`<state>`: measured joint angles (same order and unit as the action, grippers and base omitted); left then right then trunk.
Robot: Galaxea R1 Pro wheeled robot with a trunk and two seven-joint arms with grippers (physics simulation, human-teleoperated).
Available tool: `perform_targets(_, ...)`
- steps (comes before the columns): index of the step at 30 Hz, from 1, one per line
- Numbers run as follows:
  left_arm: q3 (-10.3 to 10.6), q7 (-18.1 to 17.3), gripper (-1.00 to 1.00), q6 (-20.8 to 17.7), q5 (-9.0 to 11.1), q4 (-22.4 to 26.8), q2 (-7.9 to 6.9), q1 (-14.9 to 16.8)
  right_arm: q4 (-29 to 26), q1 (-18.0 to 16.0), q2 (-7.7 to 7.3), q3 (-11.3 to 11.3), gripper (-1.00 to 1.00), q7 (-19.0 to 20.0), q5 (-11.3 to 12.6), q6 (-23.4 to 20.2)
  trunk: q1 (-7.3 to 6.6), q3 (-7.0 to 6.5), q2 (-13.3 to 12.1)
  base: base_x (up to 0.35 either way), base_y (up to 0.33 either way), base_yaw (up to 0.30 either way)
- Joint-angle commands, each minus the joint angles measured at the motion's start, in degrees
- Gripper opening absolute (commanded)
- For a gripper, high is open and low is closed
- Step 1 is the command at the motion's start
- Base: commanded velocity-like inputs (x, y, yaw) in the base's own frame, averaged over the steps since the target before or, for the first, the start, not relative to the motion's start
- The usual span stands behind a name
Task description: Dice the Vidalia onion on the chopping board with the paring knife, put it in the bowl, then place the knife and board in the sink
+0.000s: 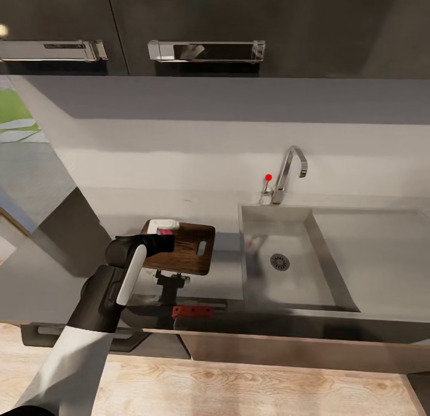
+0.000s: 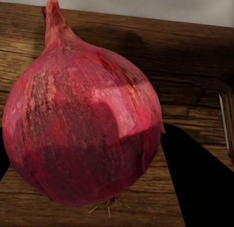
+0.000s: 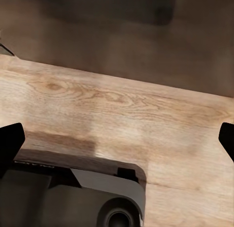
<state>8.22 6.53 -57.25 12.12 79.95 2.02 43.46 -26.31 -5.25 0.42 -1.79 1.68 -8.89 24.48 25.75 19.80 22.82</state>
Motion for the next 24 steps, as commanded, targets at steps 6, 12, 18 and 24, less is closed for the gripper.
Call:
perform_targets(6, 0.0, 0.5, -1.00, -0.2, 0.5, 0.0, 0.00, 0.0, 0.0, 0.0, -0.15, -0.1, 1.00, 0.3, -0.3, 0.2, 0.03, 0.09, 0.1, 0.000, 0.000, 0.000)
perform_targets(12, 0.3, 0.5, -1.00, -0.2, 0.5, -0.2, 0.00, 0.0, 0.0, 0.0, -0.31, -0.1, 1.00, 0.5, -0.3, 0.3, 0.03, 0.09, 0.1, 0.000, 0.000, 0.000)
perform_targets(18, 0.5, 0.5, -1.00, -0.2, 0.5, -0.8, 0.00, 0.0, 0.0, 0.0, -0.02, -0.2, 1.00, 0.2, -0.3, 0.3, 0.03, 0.09, 0.1, 0.000, -0.026, 0.000)
perform_targets(24, 0.5, 0.5, -1.00, -0.2, 0.5, -0.8, 0.00, 0.0, 0.0, 0.0, 0.02, -0.2, 1.00, 0.2, -0.3, 0.3, 0.03, 0.09, 0.1, 0.000, -0.013, 0.000)
